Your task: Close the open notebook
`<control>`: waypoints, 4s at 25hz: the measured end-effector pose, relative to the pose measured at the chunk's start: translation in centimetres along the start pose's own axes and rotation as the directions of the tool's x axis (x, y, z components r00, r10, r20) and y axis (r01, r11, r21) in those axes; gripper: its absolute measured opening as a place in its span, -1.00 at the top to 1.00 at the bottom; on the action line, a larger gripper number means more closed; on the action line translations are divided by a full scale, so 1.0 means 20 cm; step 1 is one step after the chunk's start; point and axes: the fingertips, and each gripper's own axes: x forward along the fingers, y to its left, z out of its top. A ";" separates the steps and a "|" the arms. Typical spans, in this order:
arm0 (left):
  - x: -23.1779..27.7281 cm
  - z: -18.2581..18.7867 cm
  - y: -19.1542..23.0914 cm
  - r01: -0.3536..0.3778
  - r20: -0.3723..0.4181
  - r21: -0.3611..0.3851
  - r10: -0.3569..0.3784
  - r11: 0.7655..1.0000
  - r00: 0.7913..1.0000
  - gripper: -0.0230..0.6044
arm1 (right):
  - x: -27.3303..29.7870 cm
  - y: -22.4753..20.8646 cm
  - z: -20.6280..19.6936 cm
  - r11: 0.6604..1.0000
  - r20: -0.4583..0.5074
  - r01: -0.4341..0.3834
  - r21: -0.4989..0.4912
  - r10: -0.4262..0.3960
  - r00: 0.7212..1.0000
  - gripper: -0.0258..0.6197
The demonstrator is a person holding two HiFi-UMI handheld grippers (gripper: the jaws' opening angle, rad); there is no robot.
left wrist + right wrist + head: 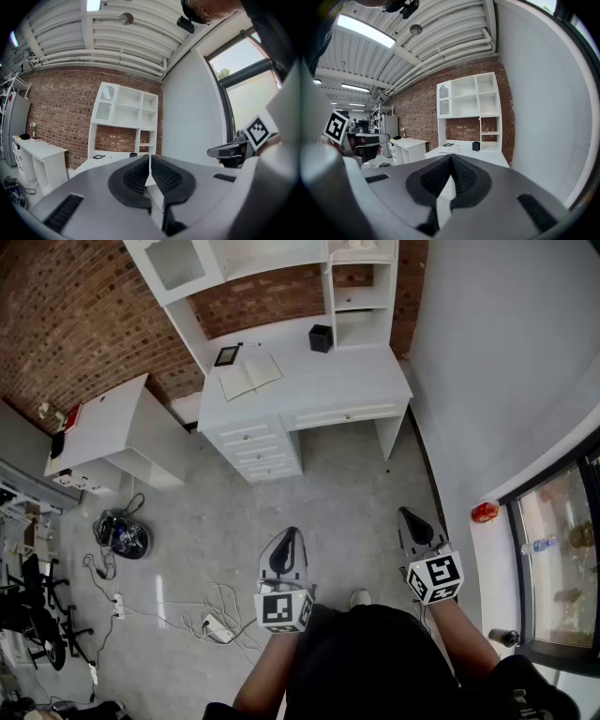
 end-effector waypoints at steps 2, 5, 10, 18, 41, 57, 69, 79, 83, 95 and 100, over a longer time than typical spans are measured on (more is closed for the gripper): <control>0.01 -0.01 -0.02 0.003 -0.004 -0.008 -0.003 1.000 1.000 0.87 | -0.03 -0.02 -0.01 1.000 0.000 0.008 0.003 -0.008 1.000 0.92; 0.02 -0.01 -0.06 -0.010 -0.008 0.001 0.010 1.000 1.000 0.87 | -0.06 -0.06 -0.01 1.000 0.008 0.026 0.017 -0.026 1.000 0.92; 0.05 -0.03 -0.12 0.000 -0.026 -0.008 -0.001 1.000 1.000 0.87 | -0.09 -0.10 -0.01 1.000 0.017 0.018 0.009 -0.019 1.000 0.92; 0.12 -0.04 -0.25 0.079 -0.036 -0.022 -0.079 0.997 0.996 0.87 | -0.14 -0.18 -0.03 0.999 0.027 0.016 0.049 -0.018 0.999 0.92; 0.13 -0.07 -0.46 0.101 0.010 -0.032 -0.100 0.994 0.995 0.07 | -0.35 -0.44 -0.12 0.987 0.016 0.114 0.116 -0.116 0.993 -0.02; 0.31 -0.22 -0.39 0.117 -0.084 -0.025 -0.119 0.993 0.989 0.07 | -0.12 -0.45 -0.28 0.985 -0.054 0.098 0.144 -0.091 0.994 -0.04; 0.90 -0.17 0.09 0.088 -0.071 -0.049 -0.091 0.995 0.993 0.07 | 0.59 -0.56 -0.15 0.990 -0.120 0.078 0.113 -0.065 0.991 -0.04; 1.45 0.02 0.56 0.075 -0.048 -0.130 -0.082 0.989 0.996 0.07 | 1.28 -0.71 0.17 0.984 -0.146 0.131 0.124 -0.113 0.983 -0.04; 1.65 0.09 0.71 0.082 -0.019 -0.101 -0.084 0.992 0.996 0.08 | 1.53 -0.78 0.29 0.985 -0.139 0.146 0.091 -0.133 0.981 -0.04; 1.93 0.05 1.09 0.064 -0.050 -0.142 -0.071 0.988 0.996 0.08 | 2.01 -0.70 0.39 0.993 -0.180 0.108 0.055 -0.097 0.979 -0.02; 1.99 0.03 1.21 0.016 -0.042 -0.155 -0.023 0.988 0.999 0.08 | 2.13 -0.70 0.36 0.996 -0.224 0.079 0.042 -0.068 0.972 -0.02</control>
